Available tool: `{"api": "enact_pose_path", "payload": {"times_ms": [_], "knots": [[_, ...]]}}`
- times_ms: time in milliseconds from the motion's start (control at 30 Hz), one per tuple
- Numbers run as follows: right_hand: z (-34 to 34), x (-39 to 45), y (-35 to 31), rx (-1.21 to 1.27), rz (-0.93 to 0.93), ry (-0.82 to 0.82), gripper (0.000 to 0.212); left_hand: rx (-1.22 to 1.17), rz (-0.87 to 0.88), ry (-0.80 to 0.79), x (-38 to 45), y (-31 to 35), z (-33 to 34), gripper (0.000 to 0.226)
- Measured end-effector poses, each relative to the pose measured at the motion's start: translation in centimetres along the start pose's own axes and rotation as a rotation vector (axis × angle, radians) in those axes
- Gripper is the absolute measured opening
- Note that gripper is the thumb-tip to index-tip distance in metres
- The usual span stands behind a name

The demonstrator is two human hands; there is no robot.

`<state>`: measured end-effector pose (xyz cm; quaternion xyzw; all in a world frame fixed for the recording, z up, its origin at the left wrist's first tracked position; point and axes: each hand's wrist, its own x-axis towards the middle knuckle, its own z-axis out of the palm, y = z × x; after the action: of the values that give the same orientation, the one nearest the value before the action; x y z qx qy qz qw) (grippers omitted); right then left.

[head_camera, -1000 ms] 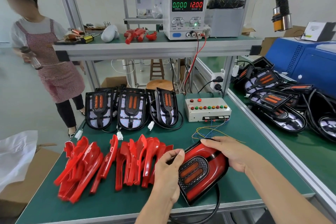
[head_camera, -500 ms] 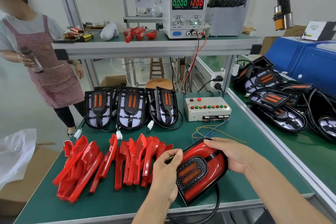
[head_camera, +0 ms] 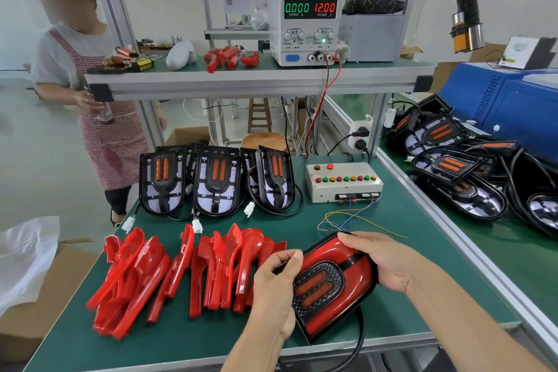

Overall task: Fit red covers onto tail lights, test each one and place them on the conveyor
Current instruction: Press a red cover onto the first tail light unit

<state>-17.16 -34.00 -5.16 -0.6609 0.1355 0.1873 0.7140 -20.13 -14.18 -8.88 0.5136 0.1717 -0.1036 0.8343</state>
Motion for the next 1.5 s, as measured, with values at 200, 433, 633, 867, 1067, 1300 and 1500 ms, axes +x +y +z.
{"api": "enact_pose_path", "payload": {"times_ms": [200, 433, 633, 867, 1067, 1300, 1500], "knots": [[-0.7, -0.3, -1.0, -0.016, -0.005, -0.044, 0.054, -0.056, -0.066, -0.042, -0.1, 1.0, 0.1, 0.011], [0.0, -0.4, -0.8, 0.058, 0.036, 0.072, 0.034, -0.043, -0.055, -0.023, -0.3, 0.7, 0.4, 0.009], [0.4, -0.5, -0.3, 0.095, 0.046, 0.081, 0.029, -0.038, -0.061, -0.016, -0.5, 0.7, -0.1, 0.012], [0.5, 0.1, 0.0, 0.068, -0.01, 0.107, 0.034, -0.041, -0.063, -0.031, -0.9, 1.2, -0.1, 0.015], [-0.3, 0.0, -1.1, 0.027, -0.06, 0.071, 0.049, -0.002, -0.03, -0.087, -0.4, 2.2, 0.6, 0.024], [-0.6, -0.2, -1.7, 0.01, -0.074, 0.037, 0.054, 0.04, 0.016, -0.068, 0.0, 1.6, 0.6, 0.042], [0.1, -0.1, -0.8, -0.099, -0.101, 0.058, 0.068, 0.01, -0.02, -0.076, -0.3, 1.7, 0.8, 0.057]]}}
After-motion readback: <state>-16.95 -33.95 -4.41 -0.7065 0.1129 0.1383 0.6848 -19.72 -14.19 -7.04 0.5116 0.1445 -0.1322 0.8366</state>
